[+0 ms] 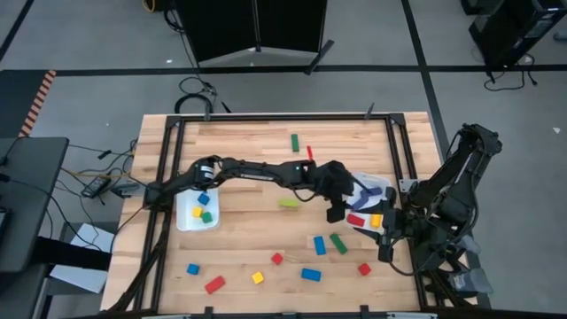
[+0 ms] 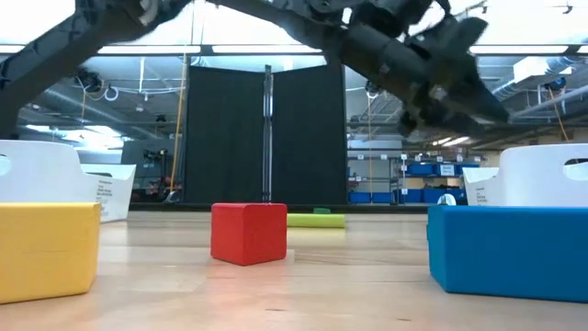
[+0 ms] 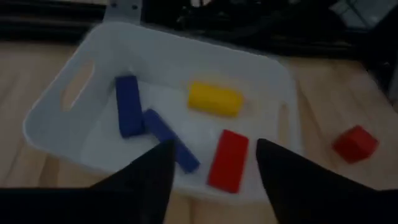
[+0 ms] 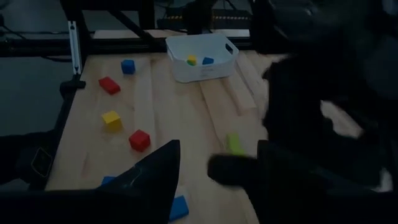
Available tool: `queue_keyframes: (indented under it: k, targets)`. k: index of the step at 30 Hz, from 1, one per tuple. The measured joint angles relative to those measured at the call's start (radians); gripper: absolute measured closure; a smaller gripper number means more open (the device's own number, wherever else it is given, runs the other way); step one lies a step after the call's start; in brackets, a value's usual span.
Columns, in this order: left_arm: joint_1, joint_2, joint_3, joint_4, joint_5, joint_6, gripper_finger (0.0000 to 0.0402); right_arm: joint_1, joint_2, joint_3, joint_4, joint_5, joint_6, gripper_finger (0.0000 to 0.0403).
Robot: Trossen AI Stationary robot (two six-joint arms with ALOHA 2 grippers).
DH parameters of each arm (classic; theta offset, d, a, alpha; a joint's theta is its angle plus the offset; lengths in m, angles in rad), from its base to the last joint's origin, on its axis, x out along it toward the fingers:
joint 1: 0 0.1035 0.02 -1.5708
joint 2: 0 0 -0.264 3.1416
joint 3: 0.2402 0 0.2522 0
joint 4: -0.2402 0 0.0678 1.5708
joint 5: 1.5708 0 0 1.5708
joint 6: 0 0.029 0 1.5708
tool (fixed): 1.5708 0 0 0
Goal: Sort blocks by size
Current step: Put the blue game piece in the right bin
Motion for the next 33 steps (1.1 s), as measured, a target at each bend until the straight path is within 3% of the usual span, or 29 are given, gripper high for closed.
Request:
queue_keyframes:
  k: [3, 7, 12, 18, 24, 27, 33]
  targets:
    - [-0.002, -0.121, -0.190, 0.153, -0.027, 0.001, 0.0242, -0.001, 0.014, -0.001, 0.008, 0.002, -0.019, 0.0178]
    - [0.009, -0.374, -0.553, 0.409, -0.082, -0.021, 0.0314, -0.027, 0.056, -0.002, 0.035, 0.003, -0.063, 0.0178]
    - [0.002, -0.691, -0.978, 0.527, -0.165, -0.053, 0.0357, -0.140, 0.129, -0.003, 0.094, -0.015, -0.111, 0.0178]
    - [-0.058, -1.081, -1.314, 0.554, -0.288, -0.119, 0.0354, -0.373, 0.289, -0.003, 0.233, -0.313, -0.243, 0.0178]
    - [-0.157, -1.368, -1.464, 0.404, -0.406, -0.200, 0.0331, -0.571, 0.480, -0.004, 0.444, -0.543, -0.487, 0.0169]
    - [-0.217, -1.435, -1.476, 0.275, -0.490, -0.242, 0.0317, -0.663, 0.556, -0.004, 0.462, -0.621, -0.527, 0.0167]
    - [-0.318, -1.488, -1.474, 0.253, -0.565, -0.250, 0.0292, -0.792, 0.668, -0.004, 0.522, -0.723, -0.574, 0.0167]
